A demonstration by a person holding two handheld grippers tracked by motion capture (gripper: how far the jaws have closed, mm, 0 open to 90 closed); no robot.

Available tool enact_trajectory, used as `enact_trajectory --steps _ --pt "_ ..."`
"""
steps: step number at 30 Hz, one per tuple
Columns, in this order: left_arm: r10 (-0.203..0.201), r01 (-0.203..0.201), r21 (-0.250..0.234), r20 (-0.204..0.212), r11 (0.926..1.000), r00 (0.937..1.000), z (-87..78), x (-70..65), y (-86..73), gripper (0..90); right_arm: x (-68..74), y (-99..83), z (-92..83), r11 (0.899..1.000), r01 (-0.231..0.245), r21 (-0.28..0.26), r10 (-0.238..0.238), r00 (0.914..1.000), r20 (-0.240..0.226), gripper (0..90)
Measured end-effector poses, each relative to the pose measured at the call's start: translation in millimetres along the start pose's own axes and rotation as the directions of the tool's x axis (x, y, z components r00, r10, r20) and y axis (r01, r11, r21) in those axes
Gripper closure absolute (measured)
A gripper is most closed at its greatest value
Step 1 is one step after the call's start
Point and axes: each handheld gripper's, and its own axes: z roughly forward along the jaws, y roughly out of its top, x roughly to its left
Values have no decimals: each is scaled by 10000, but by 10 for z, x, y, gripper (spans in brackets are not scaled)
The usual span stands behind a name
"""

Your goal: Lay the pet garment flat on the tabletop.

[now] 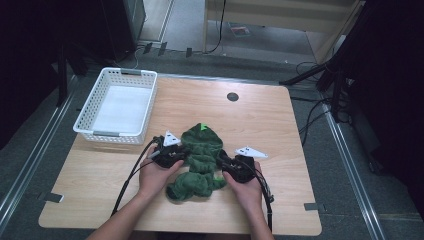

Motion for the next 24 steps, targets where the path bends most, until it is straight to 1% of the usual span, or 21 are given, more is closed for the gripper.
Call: enact_trajectory --steps 1,3,4,5,7,9,10,11,12,13,14,15,16,17,18,19,20,21,22,23,24 --pt "-13 13 -17 -64 10000 10000 2 0 1 729 -44 -1 -35 9993 -349 139 348 9994 46 821" --pt "-69 68 -30 -109 10000 9999 4 2 2 729 -105 -18 -74 9984 -552 132 550 9984 155 834" --pt "-95 95 -41 -143 9999 9999 6 10 5 729 -105 -18 -74 9984 -552 132 550 9984 155 834" --pt "-154 153 -53 -140 9999 9998 8 18 6 731 -130 -28 -96 9978 -646 127 643 9977 226 837" --pt "-300 299 -83 -125 9995 9995 11 31 9 732 -158 -45 -119 9977 -677 90 674 9970 377 833" --pt "-342 342 -71 -73 9994 9994 10 37 10 732 -153 -46 -131 9985 -543 8 541 9968 589 777" --pt "-327 326 -66 -77 9994 9994 9 37 10 730 -148 -39 -141 9987 -498 -54 501 9956 796 744" --pt "-338 337 -99 -74 9994 9994 9 38 8 730 -148 -39 -141 9987 -498 -54 501 9956 796 744" --pt "-313 313 -73 30 9995 9995 5 48 8 724 -148 -27 -161 9985 -509 -178 522 9952 822 713" --pt "-395 399 -130 319 9991 9987 -3 67 5 711 -150 -10 -199 9959 -633 -648 662 9968 445 679" --pt "-566 583 -224 690 9980 9960 -19 99 3 673 -98 60 -287 9887 -601 -1376 618 9981 80 667" --pt "-778 824 -419 1023 9957 9917 -50 136 2 666 -50 107 -315 9870 -406 -1553 422 9991 67 676" --pt "-882 972 -764 1130 9923 9897 -94 164 -4 666 -50 107 -315 9870 -406 -1553 422 9991 67 676" --pt "-916 1019 -1079 960 9889 9912 -148 173 -4 666 2 157 -323 9859 -258 -1653 262 9997 1 689" --pt "-862 951 -1101 834 9894 9928 -175 169 2 674 83 208 -303 9859 -83 -1671 74 10000 -60 700" --pt "-777 867 -1132 816 9898 9936 -195 150 13 680 137 230 -272 9868 34 -1619 -47 10000 -79 706" --pt "-699 793 -1113 862 9906 9938 -203 113 22 681 201 246 -208 9886 269 -1482 -290 9995 -122 709" --pt "-523 609 -979 881 9933 9947 -200 65 29 681 256 248 -118 9905 573 -1248 -581 9983 -32 712" --pt "-327 389 -776 807 9962 9962 -187 11 28 678 298 234 -13 9927 792 -909 -787 9969 92 715" --pt "-142 189 -574 819 9982 9965 -171 -30 19 691 320 175 208 9951 985 -98 -980 9943 427 726" --pt "-109 145 -398 897 9991 9959 -146 -52 5 700 305 141 310 9944 1026 253 -1039 9927 608 730"
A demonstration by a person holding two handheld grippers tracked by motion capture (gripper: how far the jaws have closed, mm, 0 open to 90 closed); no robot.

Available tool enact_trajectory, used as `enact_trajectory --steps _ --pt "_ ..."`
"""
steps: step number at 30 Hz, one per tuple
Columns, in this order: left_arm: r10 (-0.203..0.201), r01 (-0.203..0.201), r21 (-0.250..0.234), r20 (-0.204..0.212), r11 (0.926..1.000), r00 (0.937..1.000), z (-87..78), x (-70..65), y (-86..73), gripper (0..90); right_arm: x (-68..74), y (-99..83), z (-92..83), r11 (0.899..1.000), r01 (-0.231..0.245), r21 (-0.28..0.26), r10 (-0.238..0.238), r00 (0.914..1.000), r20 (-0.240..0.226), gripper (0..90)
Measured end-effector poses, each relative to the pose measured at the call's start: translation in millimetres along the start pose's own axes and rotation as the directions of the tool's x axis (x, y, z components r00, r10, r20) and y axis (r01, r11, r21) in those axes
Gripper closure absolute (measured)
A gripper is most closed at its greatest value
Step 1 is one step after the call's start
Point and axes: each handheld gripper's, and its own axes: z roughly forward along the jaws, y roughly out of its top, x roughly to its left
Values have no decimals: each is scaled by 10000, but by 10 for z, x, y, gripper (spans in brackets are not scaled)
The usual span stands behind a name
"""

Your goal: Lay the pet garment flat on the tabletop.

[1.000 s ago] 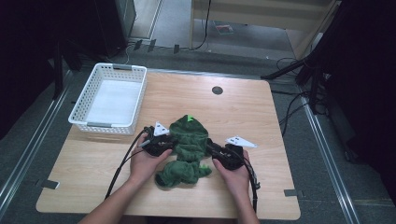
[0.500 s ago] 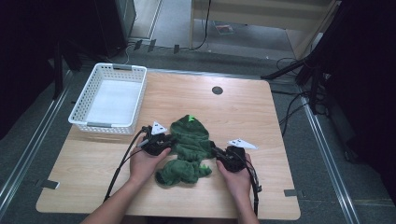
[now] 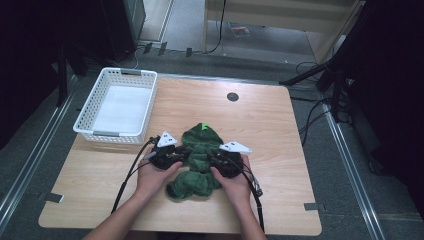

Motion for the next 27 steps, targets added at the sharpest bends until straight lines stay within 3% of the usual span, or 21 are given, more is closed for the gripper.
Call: enact_trajectory --steps 2,3,5,7,9,11,15,17,18,19,20,23,25,26,27 --pt "91 -86 248 -195 9997 9998 47 2 -29 708 -9 -27 79 9998 -26 188 26 10000 28 734" --pt "60 -51 284 -303 9996 9995 55 18 -28 723 -25 -21 103 9998 -193 20 193 9998 -26 737" --pt "-146 165 277 -659 9995 9977 82 53 0 750 -50 31 131 9989 -429 177 428 9991 68 752" --pt "-191 235 509 -864 9984 9961 152 100 37 748 -66 69 183 9990 -415 164 412 9990 154 768" --pt "-470 519 470 -1013 9975 9937 212 158 94 740 -101 108 237 9982 -590 86 588 9981 189 787" --pt "-498 557 410 -1331 9976 9899 272 205 149 742 -118 152 287 9970 -769 46 767 9966 287 792" --pt "-587 656 345 -1736 9973 9831 362 299 241 741 -107 206 365 9982 -601 -49 603 9964 593 793" --pt "-703 777 381 -1674 9962 9834 370 331 264 731 -102 228 381 9990 -448 19 446 9970 639 758" --pt "-728 794 356 -1608 9962 9843 365 340 263 686 -48 244 330 9999 159 -14 -156 9941 1076 659" --pt "-706 767 353 -1494 9964 9863 342 346 257 686 -48 244 330 9999 159 -14 -156 9941 1076 659" --pt "-649 692 277 -1324 9972 9891 301 352 246 673 -16 236 276 9988 339 -352 -300 9939 1062 627" --pt "-841 818 -318 -818 9961 9931 104 335 164 626 54 206 71 9927 53 -1204 -38 9999 124 646" --pt "-997 967 -643 -452 9932 9940 -91 292 65 600 158 195 -124 9926 204 -1199 -251 9990 -377 652" --pt "-1077 1053 -773 -277 9914 9938 -190 262 3 600 158 195 -124 9926 204 -1199 -251 9990 -377 652" --pt "-1106 1093 -795 -113 9908 9938 -281 234 -58 592 222 187 -257 9911 90 -1329 -215 9954 -930 645"
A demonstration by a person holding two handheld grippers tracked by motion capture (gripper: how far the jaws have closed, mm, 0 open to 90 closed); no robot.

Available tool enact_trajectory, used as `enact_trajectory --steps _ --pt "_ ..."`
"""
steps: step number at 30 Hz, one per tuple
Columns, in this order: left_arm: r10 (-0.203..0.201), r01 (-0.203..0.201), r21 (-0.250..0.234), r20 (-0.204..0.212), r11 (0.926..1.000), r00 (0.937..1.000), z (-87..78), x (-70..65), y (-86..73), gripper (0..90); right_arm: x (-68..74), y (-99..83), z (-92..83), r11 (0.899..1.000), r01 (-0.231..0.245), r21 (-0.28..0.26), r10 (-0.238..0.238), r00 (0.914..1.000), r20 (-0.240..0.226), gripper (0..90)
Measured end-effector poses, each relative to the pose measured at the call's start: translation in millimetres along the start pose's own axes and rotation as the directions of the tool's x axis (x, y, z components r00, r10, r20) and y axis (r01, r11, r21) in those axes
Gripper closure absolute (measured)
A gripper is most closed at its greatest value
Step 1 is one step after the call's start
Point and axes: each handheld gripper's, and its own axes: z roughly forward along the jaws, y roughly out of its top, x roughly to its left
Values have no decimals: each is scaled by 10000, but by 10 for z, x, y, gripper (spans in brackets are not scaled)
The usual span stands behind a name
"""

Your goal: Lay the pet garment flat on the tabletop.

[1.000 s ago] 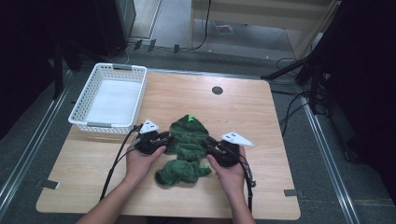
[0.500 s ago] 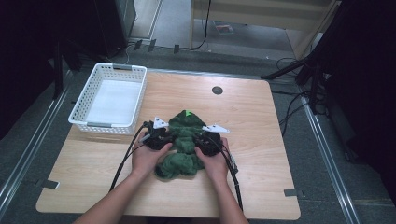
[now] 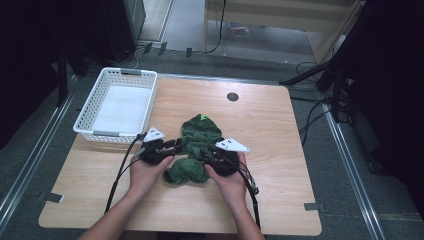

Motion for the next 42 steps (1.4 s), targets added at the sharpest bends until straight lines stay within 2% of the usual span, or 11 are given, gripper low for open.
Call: enact_trajectory --steps 6,12,16,18,23,27,29,33,35,38,42 --pt "-228 224 221 186 9995 9996 -411 -128 -352 581 278 3 -117 9969 505 597 -434 9924 -1149 561" --pt "-189 174 829 173 9964 9997 -390 -134 -547 606 596 -84 31 9751 1842 1234 -1683 9772 -1292 482" --pt "356 -337 1002 -172 9944 9992 -357 -182 -566 687 601 -175 143 9542 2373 1820 -2302 9713 -597 769" --pt "500 -459 1043 -368 9935 9981 -353 -197 -566 722 577 -192 135 9522 2506 1747 -2449 9680 -540 814" --pt "552 -498 1089 -476 9928 9973 -356 -195 -568 812 378 -212 -89 9886 1427 487 -1421 9897 -161 882" --pt "459 -410 1063 -437 9935 9980 -358 -192 -572 821 179 -304 -375 9990 395 -221 -380 9971 667 881" --pt "472 -425 1070 -424 9934 9980 -360 -192 -572 822 57 -404 -506 9997 -236 -61 243 9842 1756 871" --pt "434 -395 1086 -343 9933 9985 -367 -184 -575 818 -236 -630 -742 9821 -1883 62 1780 9380 2973 755" --pt "195 -189 1078 -52 9940 9998 -370 -156 -572 799 -315 -666 -856 9804 -1953 -255 1920 9188 3448 704" --pt "-217 184 782 409 9968 9989 -406 -107 -554 750 -346 -578 -995 9774 -1723 -1224 2058 9080 3648 642" --pt "-376 372 93 438 9993 9983 -483 -140 -415 672 -212 -388 -948 9877 -579 -1454 1004 9471 3049 581"
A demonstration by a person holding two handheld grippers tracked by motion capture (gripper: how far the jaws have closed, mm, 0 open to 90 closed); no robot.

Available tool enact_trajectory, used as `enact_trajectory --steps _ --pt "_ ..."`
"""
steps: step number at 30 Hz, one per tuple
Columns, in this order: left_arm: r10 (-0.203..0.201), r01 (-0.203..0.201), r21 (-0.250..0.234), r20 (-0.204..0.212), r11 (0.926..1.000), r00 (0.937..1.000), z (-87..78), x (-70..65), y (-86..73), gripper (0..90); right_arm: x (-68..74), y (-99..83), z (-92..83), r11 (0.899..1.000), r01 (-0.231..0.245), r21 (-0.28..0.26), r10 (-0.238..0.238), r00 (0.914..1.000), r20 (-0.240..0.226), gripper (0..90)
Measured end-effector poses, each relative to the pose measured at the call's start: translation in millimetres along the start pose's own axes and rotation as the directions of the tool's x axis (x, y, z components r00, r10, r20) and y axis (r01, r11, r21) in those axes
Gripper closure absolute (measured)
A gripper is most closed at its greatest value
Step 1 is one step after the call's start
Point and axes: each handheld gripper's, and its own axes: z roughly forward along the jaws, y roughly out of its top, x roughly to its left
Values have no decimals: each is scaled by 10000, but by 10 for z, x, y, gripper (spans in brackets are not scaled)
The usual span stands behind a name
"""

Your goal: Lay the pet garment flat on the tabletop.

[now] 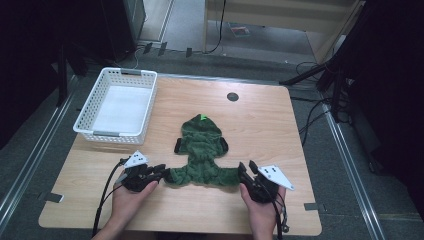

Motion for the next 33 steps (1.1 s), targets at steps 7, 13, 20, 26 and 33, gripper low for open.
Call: enact_trajectory --steps 7,13,20,26,33 --pt "390 -392 170 110 9991 9992 339 -250 293 572 321 105 452 9812 1402 1326 -1218 9830 -1376 573" --pt "968 -883 1563 -478 9838 9942 734 -382 374 521 408 22 882 9439 1400 2992 -847 9780 -1906 542" --pt "1901 -1604 1857 -1548 9694 9695 793 -384 356 753 431 -41 943 9362 1735 3057 -1350 9805 -1431 718" --pt "1722 -1523 1158 -1881 9815 9669 625 -317 421 868 434 11 765 9529 2169 2122 -1998 9748 -992 847" --pt "1199 -1039 1748 -839 9791 9892 695 -171 322 804 329 -43 839 9363 1728 3058 -1316 9798 -1507 755"
